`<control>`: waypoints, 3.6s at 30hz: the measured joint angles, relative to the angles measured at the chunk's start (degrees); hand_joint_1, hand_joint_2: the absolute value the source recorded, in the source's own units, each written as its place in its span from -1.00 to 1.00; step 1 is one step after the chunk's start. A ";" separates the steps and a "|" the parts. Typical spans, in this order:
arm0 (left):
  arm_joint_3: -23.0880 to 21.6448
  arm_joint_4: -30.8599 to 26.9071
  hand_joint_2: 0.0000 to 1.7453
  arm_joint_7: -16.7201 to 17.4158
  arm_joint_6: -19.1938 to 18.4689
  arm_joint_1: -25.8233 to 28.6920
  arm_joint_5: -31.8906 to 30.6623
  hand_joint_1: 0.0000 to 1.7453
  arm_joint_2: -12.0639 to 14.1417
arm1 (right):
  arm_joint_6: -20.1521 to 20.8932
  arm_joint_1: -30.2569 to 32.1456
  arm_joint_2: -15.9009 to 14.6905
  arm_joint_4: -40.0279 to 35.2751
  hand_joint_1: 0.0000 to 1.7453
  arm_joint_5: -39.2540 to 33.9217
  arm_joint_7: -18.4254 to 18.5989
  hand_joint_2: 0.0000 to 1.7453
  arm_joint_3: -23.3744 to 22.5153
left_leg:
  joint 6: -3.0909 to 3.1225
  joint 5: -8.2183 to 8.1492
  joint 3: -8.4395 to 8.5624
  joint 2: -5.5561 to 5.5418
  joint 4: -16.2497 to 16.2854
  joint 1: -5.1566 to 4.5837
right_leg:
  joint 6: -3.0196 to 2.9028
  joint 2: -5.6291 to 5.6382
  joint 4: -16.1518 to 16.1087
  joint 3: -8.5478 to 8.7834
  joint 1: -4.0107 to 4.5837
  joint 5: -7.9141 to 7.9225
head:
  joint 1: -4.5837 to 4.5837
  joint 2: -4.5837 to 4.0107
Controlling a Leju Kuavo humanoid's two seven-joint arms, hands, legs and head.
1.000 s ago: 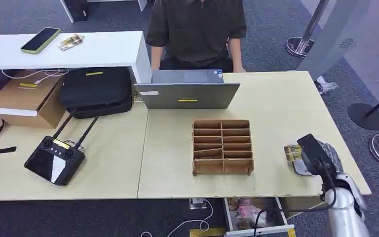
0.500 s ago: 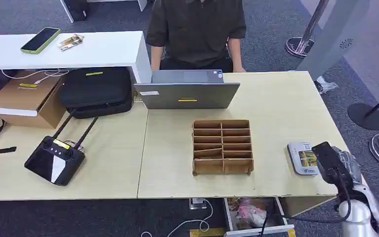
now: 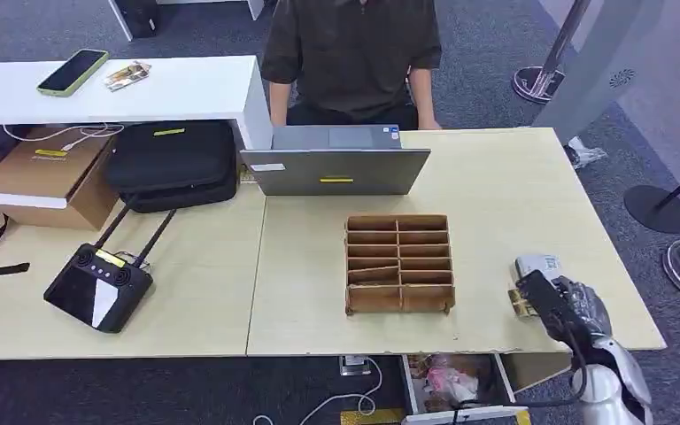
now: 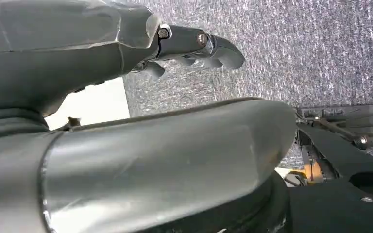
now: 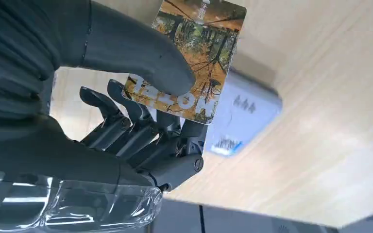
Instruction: Pass the card to the sensor for recognition and then transmit it.
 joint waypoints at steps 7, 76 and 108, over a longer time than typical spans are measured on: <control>-1.09 0.00 -1.00 0.04 -0.07 0.00 -1.03 -1.00 0.07 | -0.48 1.33 1.14 1.78 1.00 -0.94 -0.33 1.00 1.53 | 0.00 0.00 0.00 0.00 0.00 -0.01 | 0.00 0.00 -0.01 0.00 -0.01 0.00 | 0.02 0.00; -1.49 0.00 -1.00 -1.42 -1.84 0.12 1.14 -1.00 0.31 | -9.36 8.27 2.65 -24.09 1.00 3.56 1.14 1.00 -1.73 | 0.01 -0.02 0.01 -0.01 0.01 -0.02 | 0.01 -0.02 -0.02 0.01 -0.02 -0.02 | 0.00 0.00; -0.02 0.00 -1.00 -1.68 -1.81 0.02 0.42 -1.00 0.22 | -7.48 4.51 5.20 -20.57 1.00 1.68 -1.99 1.00 0.68 | 0.00 0.01 0.09 0.10 0.00 -0.01 | 0.01 0.09 0.01 0.09 -0.01 0.01 | 0.00 0.00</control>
